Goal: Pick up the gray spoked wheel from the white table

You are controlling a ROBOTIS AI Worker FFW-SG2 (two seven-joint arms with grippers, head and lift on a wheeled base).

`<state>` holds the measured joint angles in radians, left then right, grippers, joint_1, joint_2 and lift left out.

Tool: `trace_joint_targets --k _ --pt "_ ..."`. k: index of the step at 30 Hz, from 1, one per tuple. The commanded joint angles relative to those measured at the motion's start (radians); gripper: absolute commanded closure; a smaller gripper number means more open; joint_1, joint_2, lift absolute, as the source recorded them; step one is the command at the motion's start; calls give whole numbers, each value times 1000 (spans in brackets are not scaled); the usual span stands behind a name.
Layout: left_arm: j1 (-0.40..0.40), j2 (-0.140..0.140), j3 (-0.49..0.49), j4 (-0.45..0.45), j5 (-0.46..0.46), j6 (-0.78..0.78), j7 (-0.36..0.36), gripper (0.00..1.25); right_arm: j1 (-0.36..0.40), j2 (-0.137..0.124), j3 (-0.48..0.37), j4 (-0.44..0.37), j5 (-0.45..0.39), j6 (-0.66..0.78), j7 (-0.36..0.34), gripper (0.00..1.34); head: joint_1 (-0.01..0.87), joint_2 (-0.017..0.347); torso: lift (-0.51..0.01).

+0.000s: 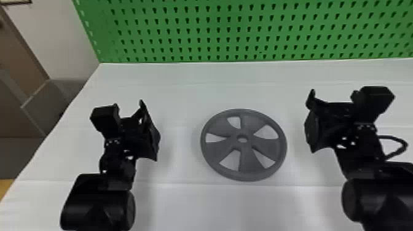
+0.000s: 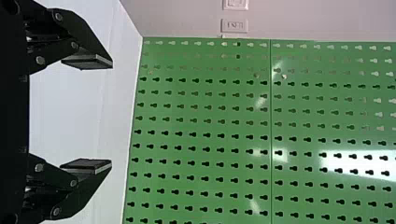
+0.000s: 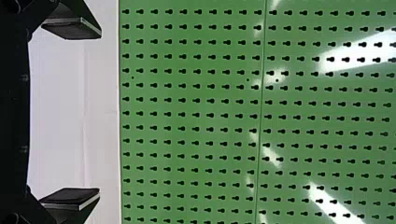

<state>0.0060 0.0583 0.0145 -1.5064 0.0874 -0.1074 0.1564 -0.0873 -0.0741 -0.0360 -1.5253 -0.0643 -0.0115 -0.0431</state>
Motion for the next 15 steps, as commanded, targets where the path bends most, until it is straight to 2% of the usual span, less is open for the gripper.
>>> trace_joint_targets --k 1,6,11,15 --pt "0 0 1 0 0 0 0 492 -2 -3 5 1 1 8 0 108 779 118 -68" --pt "0 0 2 0 0 0 0 492 -5 -3 5 1 4 36 0 108 779 118 -68" --pt "2 0 2 0 0 0 0 492 -11 -16 21 -1 4 68 0 108 779 118 -67" --pt "2 0 2 0 -2 0 0 492 -11 -9 13 -1 4 62 0 108 779 118 -67"
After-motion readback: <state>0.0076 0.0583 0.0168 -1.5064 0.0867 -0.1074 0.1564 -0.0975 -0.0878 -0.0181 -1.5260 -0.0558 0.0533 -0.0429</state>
